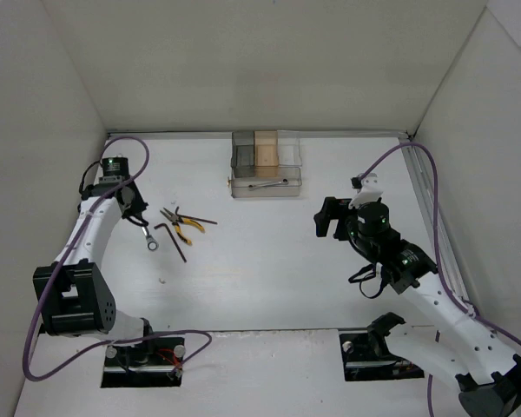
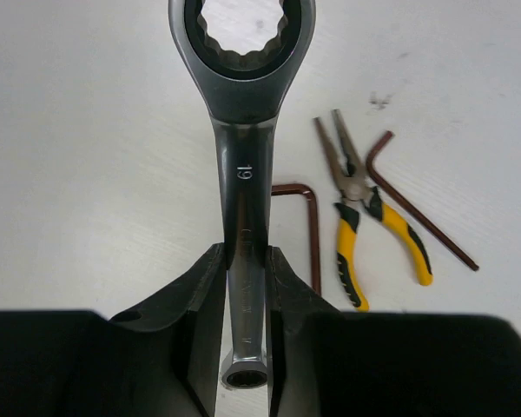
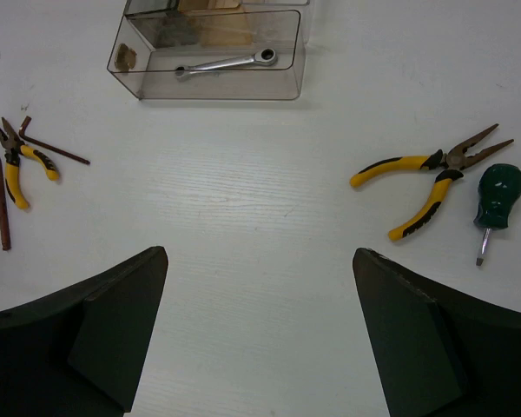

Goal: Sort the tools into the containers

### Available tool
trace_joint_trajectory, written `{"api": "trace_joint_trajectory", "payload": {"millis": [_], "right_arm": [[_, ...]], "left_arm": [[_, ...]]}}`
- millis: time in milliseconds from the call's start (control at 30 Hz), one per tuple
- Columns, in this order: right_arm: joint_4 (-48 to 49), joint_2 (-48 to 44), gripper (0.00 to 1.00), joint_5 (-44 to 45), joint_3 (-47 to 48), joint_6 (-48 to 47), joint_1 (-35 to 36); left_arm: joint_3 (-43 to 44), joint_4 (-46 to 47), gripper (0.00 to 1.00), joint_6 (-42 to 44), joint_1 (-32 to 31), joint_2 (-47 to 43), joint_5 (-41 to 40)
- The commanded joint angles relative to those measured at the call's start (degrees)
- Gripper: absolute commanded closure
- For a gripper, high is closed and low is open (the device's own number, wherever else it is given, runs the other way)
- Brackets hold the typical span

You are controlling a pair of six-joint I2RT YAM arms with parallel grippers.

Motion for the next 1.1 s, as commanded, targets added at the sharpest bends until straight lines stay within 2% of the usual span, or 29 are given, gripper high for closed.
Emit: {"api": "trace_joint_trajectory", "payload": {"millis": [0,267,467,567,800,1067], "right_arm": [[3.0,-1.3,0.14,2.2,1.2,-1.1,-0.3],[2.6,-5.1,0.14,0.5,0.6,0.5,-0.2],[0.7,-12.1,0.14,-0.2,-0.4,1.0,-0.4],[-2.1,-14.8,0.14,0.4,-0.4,1.7,-0.2],[-8.4,-17.8,0.14,0.9,0.8,3.4,-0.1],[-11.1,-20.7,0.13,-0.2,1.1,2.2,-0.1]], "left_arm": [[5.9,8.6,1.0,9.0,-5.0,-2.7,2.2],[15.4,15.9,1.0,24.1,-16.8,1.3,5.3],[21.8,20.4,1.0,34.5,-24.0,6.9,10.1],[25.2,23.5,1.0,36.9,-26.7,9.9,13.6],[29.7,29.9,1.0,46.7,-33.5,17.3,15.3],[32.7,40.8,1.0,50.8,-37.0,23.7,18.5]]}}
